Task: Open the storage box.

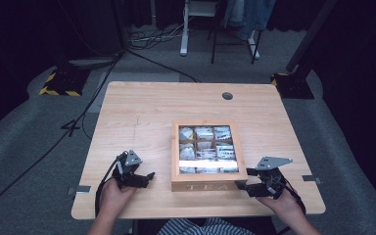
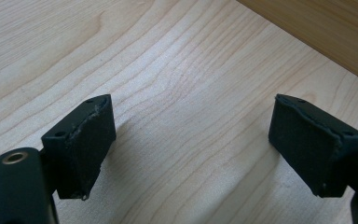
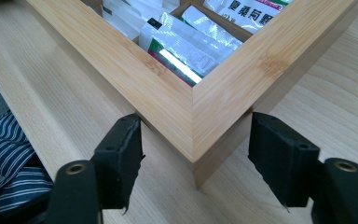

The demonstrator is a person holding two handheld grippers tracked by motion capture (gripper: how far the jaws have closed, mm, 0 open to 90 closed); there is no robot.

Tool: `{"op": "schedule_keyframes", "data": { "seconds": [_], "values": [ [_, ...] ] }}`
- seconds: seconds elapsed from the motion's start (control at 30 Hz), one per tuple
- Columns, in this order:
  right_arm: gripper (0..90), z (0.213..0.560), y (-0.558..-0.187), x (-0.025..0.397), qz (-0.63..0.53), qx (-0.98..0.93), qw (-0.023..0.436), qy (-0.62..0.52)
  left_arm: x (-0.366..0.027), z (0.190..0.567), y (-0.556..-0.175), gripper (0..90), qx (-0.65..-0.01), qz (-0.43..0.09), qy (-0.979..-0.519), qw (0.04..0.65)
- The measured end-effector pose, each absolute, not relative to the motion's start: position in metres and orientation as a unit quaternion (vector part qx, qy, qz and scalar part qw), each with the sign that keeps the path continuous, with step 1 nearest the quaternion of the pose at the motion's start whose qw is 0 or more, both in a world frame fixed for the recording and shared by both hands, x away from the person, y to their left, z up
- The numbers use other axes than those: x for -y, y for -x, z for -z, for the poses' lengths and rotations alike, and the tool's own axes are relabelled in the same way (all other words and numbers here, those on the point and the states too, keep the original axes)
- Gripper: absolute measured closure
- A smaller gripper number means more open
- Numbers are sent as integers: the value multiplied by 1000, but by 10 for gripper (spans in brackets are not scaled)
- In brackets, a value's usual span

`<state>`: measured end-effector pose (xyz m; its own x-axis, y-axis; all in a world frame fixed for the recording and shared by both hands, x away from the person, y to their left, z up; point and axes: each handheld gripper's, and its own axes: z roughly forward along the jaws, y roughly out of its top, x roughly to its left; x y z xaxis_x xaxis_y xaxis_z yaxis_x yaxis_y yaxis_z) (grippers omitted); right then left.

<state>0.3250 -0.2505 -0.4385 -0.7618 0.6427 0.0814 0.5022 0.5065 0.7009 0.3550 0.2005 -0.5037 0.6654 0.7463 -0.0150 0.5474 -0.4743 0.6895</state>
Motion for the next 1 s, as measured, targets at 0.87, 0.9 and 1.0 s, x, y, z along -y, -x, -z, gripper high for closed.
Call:
{"op": "schedule_keyframes", "data": {
  "seconds": [0.87,0.9,1.0],
  "values": [
    [548,407,-324,257,-393,-845,66,-357,-204,498,-350,263,-394,-142,-847,328],
    [552,406,-324,258,-398,-842,64,-357,-204,497,-349,264,-394,-141,-847,327],
    [577,402,-325,259,-403,-840,67,-357,-204,495,-348,274,-395,-150,-842,336]
  ]
}}
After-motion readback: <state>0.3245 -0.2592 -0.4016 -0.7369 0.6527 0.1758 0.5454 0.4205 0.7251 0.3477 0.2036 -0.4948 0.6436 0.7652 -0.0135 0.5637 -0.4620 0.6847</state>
